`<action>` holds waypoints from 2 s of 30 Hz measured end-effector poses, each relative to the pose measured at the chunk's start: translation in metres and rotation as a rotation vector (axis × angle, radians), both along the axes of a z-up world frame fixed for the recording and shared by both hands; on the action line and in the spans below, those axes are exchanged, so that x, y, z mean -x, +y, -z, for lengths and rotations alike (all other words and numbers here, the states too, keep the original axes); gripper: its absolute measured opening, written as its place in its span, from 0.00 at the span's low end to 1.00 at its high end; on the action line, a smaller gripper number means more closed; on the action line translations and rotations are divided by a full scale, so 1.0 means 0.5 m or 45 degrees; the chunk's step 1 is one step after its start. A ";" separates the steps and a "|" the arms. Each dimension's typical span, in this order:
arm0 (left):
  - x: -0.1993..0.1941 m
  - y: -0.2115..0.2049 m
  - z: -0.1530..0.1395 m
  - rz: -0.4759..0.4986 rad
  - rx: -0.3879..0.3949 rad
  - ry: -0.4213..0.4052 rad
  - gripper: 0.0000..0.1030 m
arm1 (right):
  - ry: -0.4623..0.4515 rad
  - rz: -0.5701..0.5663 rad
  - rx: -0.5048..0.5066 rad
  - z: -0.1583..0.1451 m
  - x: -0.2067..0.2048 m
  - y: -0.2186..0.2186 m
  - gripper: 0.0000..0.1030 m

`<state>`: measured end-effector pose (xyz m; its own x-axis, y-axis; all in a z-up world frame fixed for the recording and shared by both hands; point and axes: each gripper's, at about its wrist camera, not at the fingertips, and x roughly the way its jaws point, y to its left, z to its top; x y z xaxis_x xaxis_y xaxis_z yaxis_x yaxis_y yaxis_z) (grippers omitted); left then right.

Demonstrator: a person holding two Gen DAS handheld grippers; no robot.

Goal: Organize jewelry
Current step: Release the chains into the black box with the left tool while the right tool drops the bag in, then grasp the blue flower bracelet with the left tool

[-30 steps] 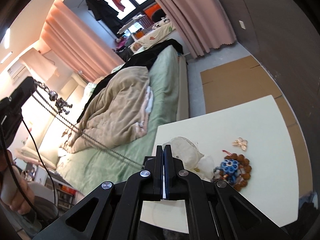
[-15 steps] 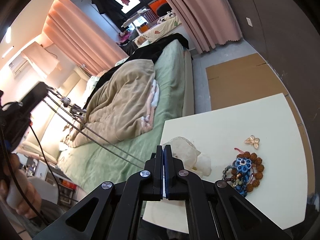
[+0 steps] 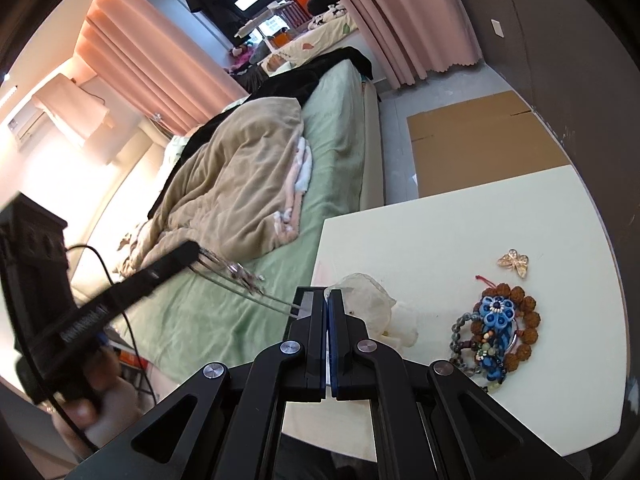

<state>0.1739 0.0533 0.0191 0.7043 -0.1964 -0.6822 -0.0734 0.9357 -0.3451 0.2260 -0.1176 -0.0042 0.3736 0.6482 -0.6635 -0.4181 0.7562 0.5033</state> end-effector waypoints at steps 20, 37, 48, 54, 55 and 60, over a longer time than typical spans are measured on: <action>0.067 0.112 0.071 -0.233 0.100 0.119 0.97 | 0.054 -0.123 -0.031 0.027 -0.008 0.098 0.03; 0.074 0.056 0.063 -0.113 0.091 0.047 1.00 | 0.070 0.057 0.049 0.056 -0.004 -0.042 0.68; 0.023 -0.066 0.066 0.050 0.002 0.115 1.00 | 0.081 0.265 0.057 0.064 -0.007 -0.207 0.68; -0.008 -0.133 0.069 0.132 -0.037 0.127 0.98 | 0.081 0.342 0.072 0.071 -0.005 -0.265 0.68; -0.014 -0.147 0.069 0.161 -0.044 0.124 0.98 | 0.081 0.355 0.073 0.074 -0.005 -0.275 0.68; -0.045 -0.209 0.079 0.251 -0.077 0.153 0.98 | 0.114 0.427 0.080 0.094 -0.007 -0.322 0.68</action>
<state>0.1964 -0.0512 -0.0202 0.5694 -0.2778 -0.7737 0.0753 0.9548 -0.2875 0.2295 -0.2788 -0.0514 0.4975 0.4557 -0.7381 -0.0973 0.8749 0.4745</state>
